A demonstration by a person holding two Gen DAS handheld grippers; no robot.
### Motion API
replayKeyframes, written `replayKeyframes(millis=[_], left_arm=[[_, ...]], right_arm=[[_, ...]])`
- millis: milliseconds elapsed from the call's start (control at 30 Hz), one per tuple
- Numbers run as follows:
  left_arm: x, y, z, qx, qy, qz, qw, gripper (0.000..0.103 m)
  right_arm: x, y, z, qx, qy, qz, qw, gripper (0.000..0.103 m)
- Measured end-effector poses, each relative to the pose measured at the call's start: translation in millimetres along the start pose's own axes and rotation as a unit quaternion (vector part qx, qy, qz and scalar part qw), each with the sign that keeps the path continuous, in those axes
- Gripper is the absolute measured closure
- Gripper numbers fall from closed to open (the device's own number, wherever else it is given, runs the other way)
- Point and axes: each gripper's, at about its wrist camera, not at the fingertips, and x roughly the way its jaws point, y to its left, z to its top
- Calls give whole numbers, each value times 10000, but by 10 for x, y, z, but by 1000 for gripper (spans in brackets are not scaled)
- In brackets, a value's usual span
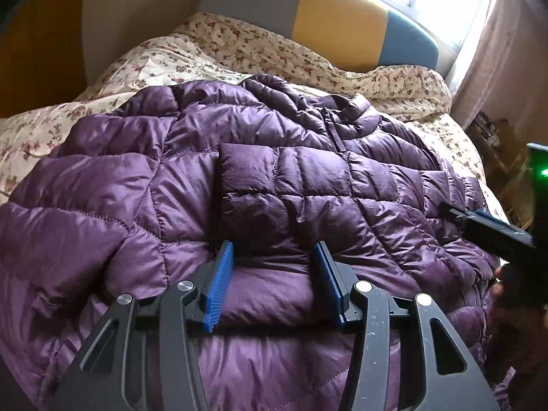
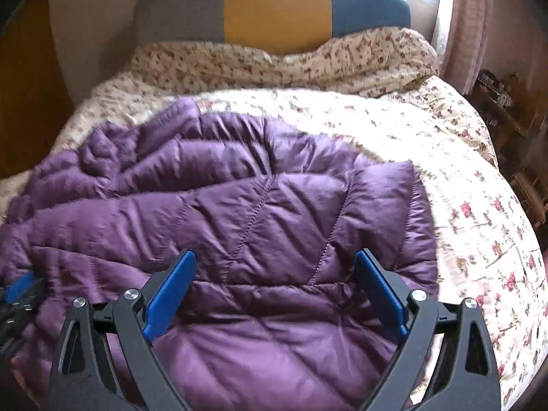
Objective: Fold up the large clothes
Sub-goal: 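Grasp the jacket's other sleeve with the left tool, then lift the sleeve with the left tool and fold it across the jacket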
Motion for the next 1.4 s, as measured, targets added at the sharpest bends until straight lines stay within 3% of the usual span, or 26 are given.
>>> replayKeyframes(millis=[267,367,400,567,667,767,833,867,933,1000,1067,1167,1267,1333,1400], left_arm=[[17,-6,-6,-104,-8,-124,9999,53],[-106,57,-12,-353,6,-299,9989,38],[-220,101,-53,-496,-17,-260,9984,24],[-842,511,-362,-1161,-237,-204,9927,24],[-1285,999,-702,-1872,-295,-19,9819,24],[-1740,1522,-1140,-2608,-394,361,9639,24],[-2039,1870,-1461,-3176,-432,509,9459,24],[-2211,2057,-1641,-3526,-500,565,9327,24],[-2449,2273,-1857,-3871,-632,806,9163,24],[-2701,2516,-2078,-4294,-771,1155,8924,24],[-2905,2727,-2275,-4806,-910,1397,8609,24],[-3063,2895,-2411,-5196,-1107,1564,8327,24],[-3028,2992,-2431,-5306,-1079,1544,8264,29],[-2934,3048,-2385,-5251,-879,1605,8312,52],[-2875,3069,-2369,-5197,-876,1651,8337,57]], right_arm=[[177,112,-143,-222,-103,-349,9991,6],[190,97,-159,-194,-132,-327,9992,6],[189,100,-167,-197,-141,-335,9991,6],[184,100,-166,-196,-155,-344,9991,5],[179,109,-165,-194,-164,-346,9991,5],[174,111,-164,-187,-173,-343,9991,5],[166,117,-163,-186,-180,-355,9990,5],[164,120,-160,-185,-183,-358,9990,5],[164,120,-157,-176,-188,-348,9991,4],[156,108,-162,-179,-191,-348,9990,4],[154,109,-161,-181,-195,-353,9990,4],[149,96,-159,-187,-203,-356,9990,4],[149,90,-162,-181,-210,-354,9990,4],[152,87,-162,-183,-210,-356,9990,4],[151,90,-165,-181,-210,-351,9990,4]])
